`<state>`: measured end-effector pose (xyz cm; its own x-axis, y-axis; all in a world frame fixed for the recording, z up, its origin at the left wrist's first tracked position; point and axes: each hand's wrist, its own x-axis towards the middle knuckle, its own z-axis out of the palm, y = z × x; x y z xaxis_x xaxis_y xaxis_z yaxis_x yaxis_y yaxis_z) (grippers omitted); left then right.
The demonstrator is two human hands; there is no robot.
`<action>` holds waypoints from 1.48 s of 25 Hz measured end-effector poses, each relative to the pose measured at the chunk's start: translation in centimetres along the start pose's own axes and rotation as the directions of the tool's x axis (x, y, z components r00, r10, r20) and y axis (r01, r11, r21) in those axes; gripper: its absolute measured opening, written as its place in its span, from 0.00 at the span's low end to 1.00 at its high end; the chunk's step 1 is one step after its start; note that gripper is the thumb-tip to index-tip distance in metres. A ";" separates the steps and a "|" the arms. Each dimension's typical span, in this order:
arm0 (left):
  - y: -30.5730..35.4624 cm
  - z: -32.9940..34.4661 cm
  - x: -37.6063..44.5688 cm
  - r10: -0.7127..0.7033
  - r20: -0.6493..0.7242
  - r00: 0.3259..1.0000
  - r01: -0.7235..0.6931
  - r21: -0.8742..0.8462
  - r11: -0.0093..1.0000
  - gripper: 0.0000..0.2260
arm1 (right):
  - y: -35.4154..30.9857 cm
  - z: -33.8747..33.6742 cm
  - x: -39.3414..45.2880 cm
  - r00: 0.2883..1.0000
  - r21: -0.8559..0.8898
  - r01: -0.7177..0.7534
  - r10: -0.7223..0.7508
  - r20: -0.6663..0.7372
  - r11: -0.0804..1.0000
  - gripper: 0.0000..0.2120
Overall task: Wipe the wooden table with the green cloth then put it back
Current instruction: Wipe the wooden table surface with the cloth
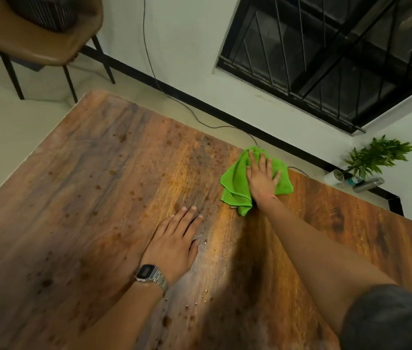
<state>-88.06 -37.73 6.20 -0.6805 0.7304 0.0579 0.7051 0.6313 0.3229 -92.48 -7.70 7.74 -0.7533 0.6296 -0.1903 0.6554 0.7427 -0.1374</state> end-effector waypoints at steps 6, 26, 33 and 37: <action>0.1 -1.5 0.2 -0.107 -0.083 0.991 0.100 -0.081 0.992 0.26 | -13.0 4.3 -6.2 0.928 -0.109 0.373 -0.371 0.042 0.921 0.25; -19.3 -7.4 -5.1 -0.381 -0.117 0.917 0.383 -0.011 0.924 0.23 | -5.3 0.7 0.2 0.999 0.008 -0.032 0.032 -0.007 0.999 0.25; -19.9 -7.0 -6.7 -0.392 -0.171 0.904 0.382 -0.088 0.920 0.22 | -24.3 4.2 -3.1 0.917 -0.033 0.396 -0.394 0.065 0.918 0.25; -19.9 -6.9 -6.8 -0.413 -0.201 0.888 0.385 -0.163 0.908 0.22 | -25.7 6.7 -11.1 0.788 -0.052 0.615 -0.611 0.068 0.787 0.26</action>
<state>-98.82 -57.07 5.90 -0.9357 0.3361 0.1076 0.3458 0.8123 0.4696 -100.63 -35.28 6.90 -0.9909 0.0267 -0.1321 0.0498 0.9834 -0.1745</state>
